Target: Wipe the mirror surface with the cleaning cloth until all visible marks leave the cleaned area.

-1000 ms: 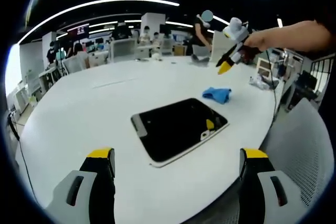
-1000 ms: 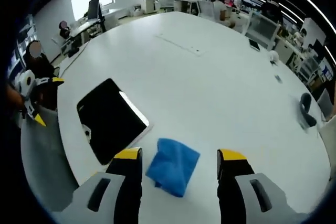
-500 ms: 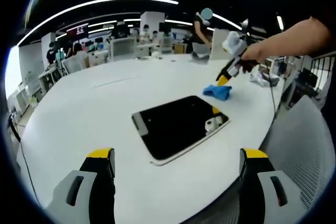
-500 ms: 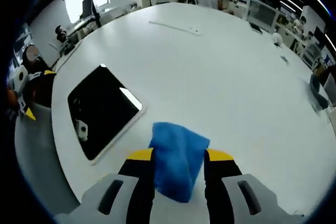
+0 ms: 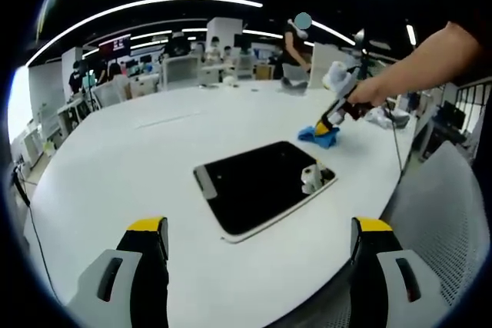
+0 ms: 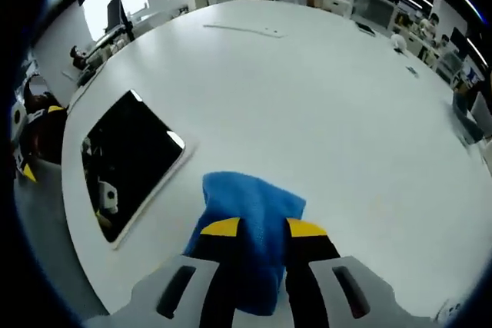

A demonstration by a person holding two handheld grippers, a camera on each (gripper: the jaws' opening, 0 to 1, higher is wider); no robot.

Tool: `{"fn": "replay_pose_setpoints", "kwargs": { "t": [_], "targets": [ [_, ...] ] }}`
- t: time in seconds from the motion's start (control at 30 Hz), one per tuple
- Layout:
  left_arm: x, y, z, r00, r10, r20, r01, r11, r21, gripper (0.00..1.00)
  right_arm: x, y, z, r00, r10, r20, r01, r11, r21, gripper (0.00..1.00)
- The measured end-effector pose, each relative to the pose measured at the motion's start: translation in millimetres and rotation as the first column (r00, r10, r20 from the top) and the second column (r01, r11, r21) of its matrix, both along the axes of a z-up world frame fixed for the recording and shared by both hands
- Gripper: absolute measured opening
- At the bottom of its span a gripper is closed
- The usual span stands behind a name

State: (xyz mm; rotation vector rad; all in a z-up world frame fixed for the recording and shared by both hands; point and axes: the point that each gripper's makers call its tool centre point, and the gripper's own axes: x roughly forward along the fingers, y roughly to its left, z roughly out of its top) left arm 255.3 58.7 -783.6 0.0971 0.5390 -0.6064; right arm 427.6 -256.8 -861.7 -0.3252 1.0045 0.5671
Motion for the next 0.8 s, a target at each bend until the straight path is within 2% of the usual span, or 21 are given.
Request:
{"fn": "replay_pose_setpoints", "kwargs": {
  "t": [0.07, 0.2, 0.4, 0.53, 0.8],
  "targets": [
    [0.2, 0, 0.3, 1.000, 0.001, 0.001, -0.001, 1.000, -0.002, 0.99, 0, -2, -1.0, 1.000, -0.002, -0.006, 0.002, 1.000, -0.013, 0.06],
    [-0.2, -1, 0.6, 1.000, -0.001, 0.000, 0.001, 1.000, -0.004, 0.99, 0, 2, -0.7, 1.000, 0.017, 0.005, -0.017, 0.998, -0.053, 0.03],
    [-0.4, 0, 0.4, 1.000, -0.001, -0.001, 0.001, 1.000, 0.000, 0.99, 0, -1, 1.1, 0.999, -0.030, 0.011, 0.031, 0.998, -0.055, 0.01],
    [-0.2, 0, 0.3, 1.000, 0.001, -0.003, -0.001, 1.000, -0.005, 0.99, -4, 0, 4.5, 0.999, -0.052, -0.007, 0.051, 0.998, -0.040, 0.02],
    [-2.5, -3, -1.2, 1.000, -0.016, -0.014, 0.016, 1.000, -0.011, 0.99, -5, -9, 23.5, 0.994, -0.111, -0.010, 0.110, 0.993, -0.029, 0.01]
  ]
}}
